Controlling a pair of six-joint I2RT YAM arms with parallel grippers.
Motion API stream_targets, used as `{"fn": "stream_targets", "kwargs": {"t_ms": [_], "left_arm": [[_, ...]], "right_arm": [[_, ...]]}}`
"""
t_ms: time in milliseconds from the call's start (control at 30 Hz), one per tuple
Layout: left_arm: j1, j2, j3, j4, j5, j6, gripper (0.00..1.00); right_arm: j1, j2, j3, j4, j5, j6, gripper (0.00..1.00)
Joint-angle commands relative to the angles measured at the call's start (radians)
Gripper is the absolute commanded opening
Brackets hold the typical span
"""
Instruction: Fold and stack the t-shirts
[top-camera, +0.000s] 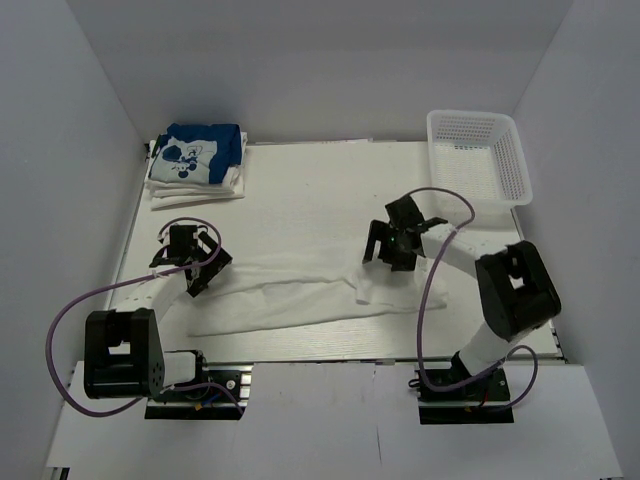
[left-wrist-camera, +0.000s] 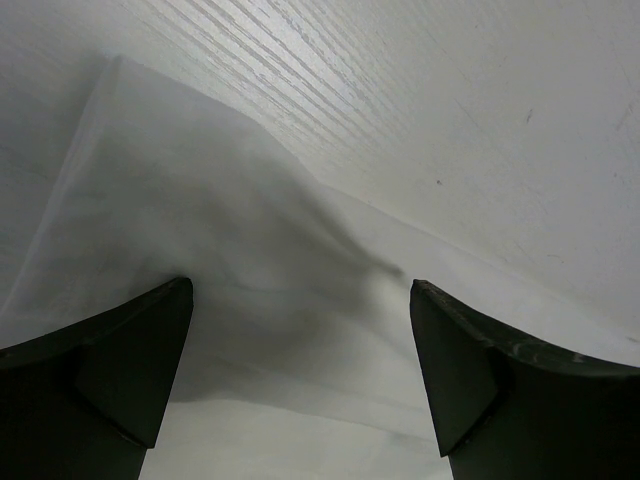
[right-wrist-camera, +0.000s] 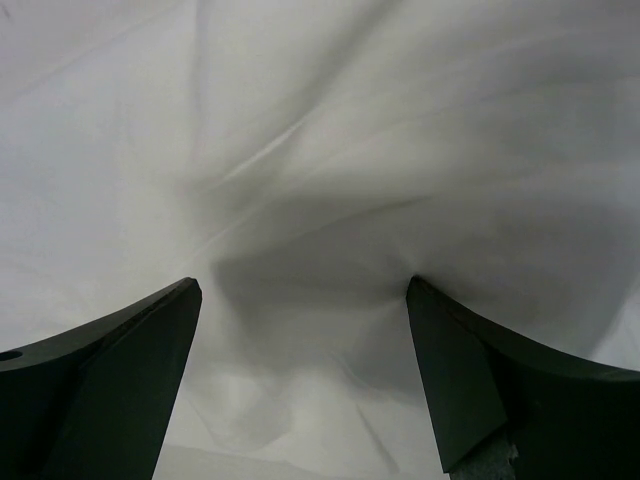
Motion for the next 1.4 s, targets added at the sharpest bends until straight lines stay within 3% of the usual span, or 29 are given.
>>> {"fn": "stream_targets", "kwargs": {"t_ms": [0,167,300,400,533,767,1100,1367], "left_arm": [[-0.001,0.003,-0.031,-0.058,0.015,-0.001,1.0],[-0.001,0.003,-0.031,-0.069,0.081,-0.02,1.0],[-0.01,-0.027,-0.04,-0.069,0.157,-0.031,1.0],[-0.02,-0.072,-0.091,-0.058,0.323,0.015,1.0],[-0.041,-0.158,-0.067,-0.107,0.323,0.046,1.0],[-0.098,-0.23,0.028,-0.108,0.303,0.077,1.0],[-0.3,0.107,0.099,-0.217,0.159,0.12,1.0],[-0.513,0.265,0.147,-0.245,0.243,0.13,1.0]], "right_arm": [[-0.036,0.156,0.071,0.064,0.058,0.026,0.9],[-0.061,0.385,0.258,0.115,0.064,0.015,0.9],[-0.073,0.618,0.604,0.012,0.095,-0.032,0.9],[-0.076,0.75,0.844,0.0,0.041,-0.11,0.9],[-0.087,0.842,1.103,0.048,-0.092,-0.218,0.9],[-0.101,0.737,1.108,0.096,-0.16,-0.284,0.9],[-0.13,0.666,0.94,-0.054,-0.009,-0.272,0.9],[-0.136,0.807,1.093,-0.163,-0.029,-0.298,0.9]]}}
